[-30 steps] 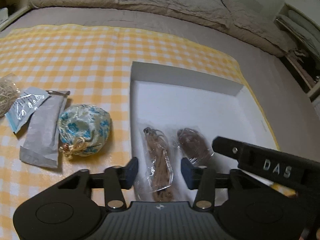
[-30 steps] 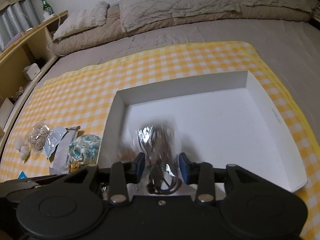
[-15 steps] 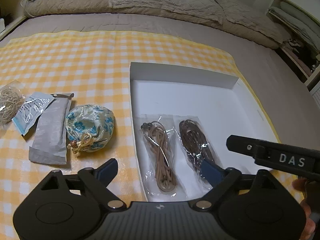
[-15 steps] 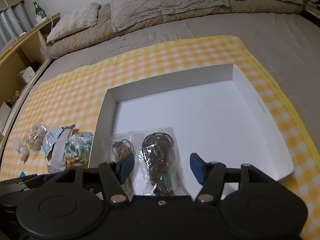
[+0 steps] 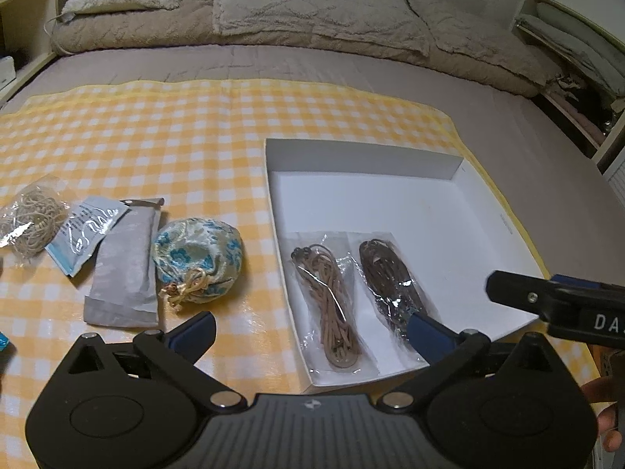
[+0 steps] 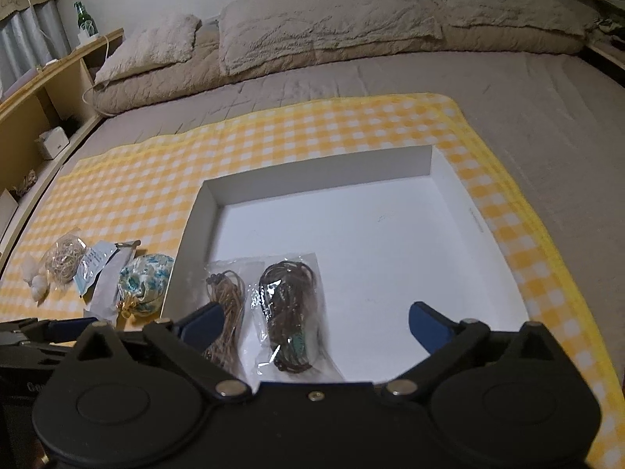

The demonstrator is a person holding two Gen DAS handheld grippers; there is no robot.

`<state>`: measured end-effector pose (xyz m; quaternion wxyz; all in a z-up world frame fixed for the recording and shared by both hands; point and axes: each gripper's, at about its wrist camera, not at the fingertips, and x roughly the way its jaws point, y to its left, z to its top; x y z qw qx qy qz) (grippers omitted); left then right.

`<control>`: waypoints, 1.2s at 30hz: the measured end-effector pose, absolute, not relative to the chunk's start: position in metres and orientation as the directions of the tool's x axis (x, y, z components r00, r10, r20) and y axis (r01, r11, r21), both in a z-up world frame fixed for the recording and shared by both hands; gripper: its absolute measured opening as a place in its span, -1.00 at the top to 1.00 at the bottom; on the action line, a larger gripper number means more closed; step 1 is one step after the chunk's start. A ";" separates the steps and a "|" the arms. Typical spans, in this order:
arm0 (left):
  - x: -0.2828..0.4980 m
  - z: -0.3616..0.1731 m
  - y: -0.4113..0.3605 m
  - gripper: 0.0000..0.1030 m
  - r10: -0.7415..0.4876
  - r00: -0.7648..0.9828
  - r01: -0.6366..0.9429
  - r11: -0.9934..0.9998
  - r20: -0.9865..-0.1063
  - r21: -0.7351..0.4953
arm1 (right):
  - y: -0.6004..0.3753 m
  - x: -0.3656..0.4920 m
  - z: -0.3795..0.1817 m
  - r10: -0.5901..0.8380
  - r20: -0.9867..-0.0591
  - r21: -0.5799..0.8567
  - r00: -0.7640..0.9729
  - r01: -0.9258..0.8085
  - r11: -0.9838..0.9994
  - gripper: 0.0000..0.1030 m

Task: Organize soft objects
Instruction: 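Withdraw both tools and move toward the blue packet and grey pouch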

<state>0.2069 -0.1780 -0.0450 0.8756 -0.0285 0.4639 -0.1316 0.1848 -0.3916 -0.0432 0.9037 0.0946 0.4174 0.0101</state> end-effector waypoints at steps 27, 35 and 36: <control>0.193 -0.017 -0.098 -1.00 -0.209 0.673 0.144 0.978 -0.709 -0.151 | -0.388 0.159 -0.031 -0.017 -0.715 0.074 0.699 0.099 0.992 -1.00; 0.192 -0.010 -0.050 -1.00 -0.151 0.704 0.060 0.986 -0.694 -0.154 | -0.351 0.174 -0.027 0.025 -0.703 0.052 0.711 0.017 0.998 -1.00; 0.191 -0.009 -0.044 -1.00 -0.150 0.706 0.055 0.986 -0.692 -0.157 | -0.346 0.176 -0.026 0.032 -0.701 0.055 0.712 0.009 0.998 -1.00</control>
